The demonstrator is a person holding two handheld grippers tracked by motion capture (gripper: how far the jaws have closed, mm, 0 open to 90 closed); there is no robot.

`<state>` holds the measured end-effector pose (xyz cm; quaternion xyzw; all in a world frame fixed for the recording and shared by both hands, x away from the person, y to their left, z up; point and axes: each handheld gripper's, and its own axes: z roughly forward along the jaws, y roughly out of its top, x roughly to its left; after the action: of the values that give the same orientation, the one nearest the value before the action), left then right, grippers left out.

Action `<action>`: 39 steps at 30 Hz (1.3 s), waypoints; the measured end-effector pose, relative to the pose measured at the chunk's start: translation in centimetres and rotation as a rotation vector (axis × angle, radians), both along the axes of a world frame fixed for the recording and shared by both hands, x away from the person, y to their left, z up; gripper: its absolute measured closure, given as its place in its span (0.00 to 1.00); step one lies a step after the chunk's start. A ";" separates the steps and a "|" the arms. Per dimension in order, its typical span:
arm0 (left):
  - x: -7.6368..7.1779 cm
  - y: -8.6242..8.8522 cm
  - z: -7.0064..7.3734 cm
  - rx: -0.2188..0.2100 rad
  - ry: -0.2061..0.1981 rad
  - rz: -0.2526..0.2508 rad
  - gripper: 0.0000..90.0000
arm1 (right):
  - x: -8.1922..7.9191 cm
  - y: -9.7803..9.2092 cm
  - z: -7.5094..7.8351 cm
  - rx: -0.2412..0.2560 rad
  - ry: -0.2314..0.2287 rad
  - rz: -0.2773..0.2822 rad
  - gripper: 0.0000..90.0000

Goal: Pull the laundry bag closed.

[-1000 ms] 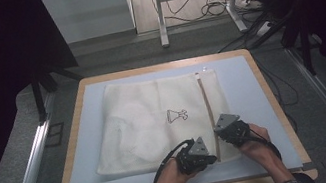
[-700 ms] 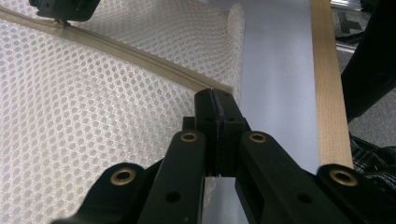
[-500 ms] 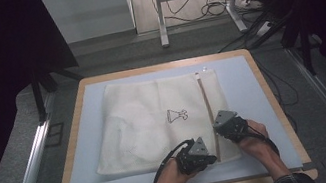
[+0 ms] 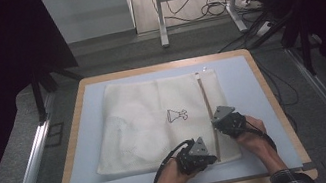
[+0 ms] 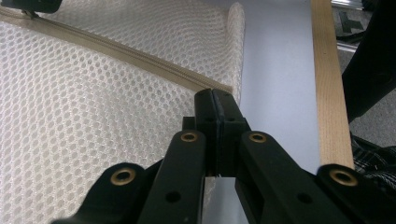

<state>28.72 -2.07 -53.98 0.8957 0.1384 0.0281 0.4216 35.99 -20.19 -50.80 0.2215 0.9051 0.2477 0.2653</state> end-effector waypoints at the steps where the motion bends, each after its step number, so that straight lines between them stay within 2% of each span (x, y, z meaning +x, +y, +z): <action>1: 0.0 0.0 0.0 0.000 0.000 0.000 1.00 | 0.1 0.0 0.0 0.000 0.002 0.001 0.95; 20: 0.1 0.0 0.0 -0.001 -0.002 -0.004 1.00 | 1.6 0.4 0.0 -0.012 0.003 -0.026 0.95; 31: 0.1 0.0 0.0 0.002 -0.005 -0.004 1.00 | 2.8 0.6 -0.1 -0.026 -0.014 -0.039 0.95; 39: -0.1 0.0 0.0 0.005 -0.019 0.000 1.00 | 3.5 0.7 -0.1 -0.020 -0.013 -0.048 0.95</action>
<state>28.58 -2.12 -53.97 0.8964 0.1341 0.0369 0.4208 39.53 -19.51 -50.94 0.2391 0.9003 0.2333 0.2791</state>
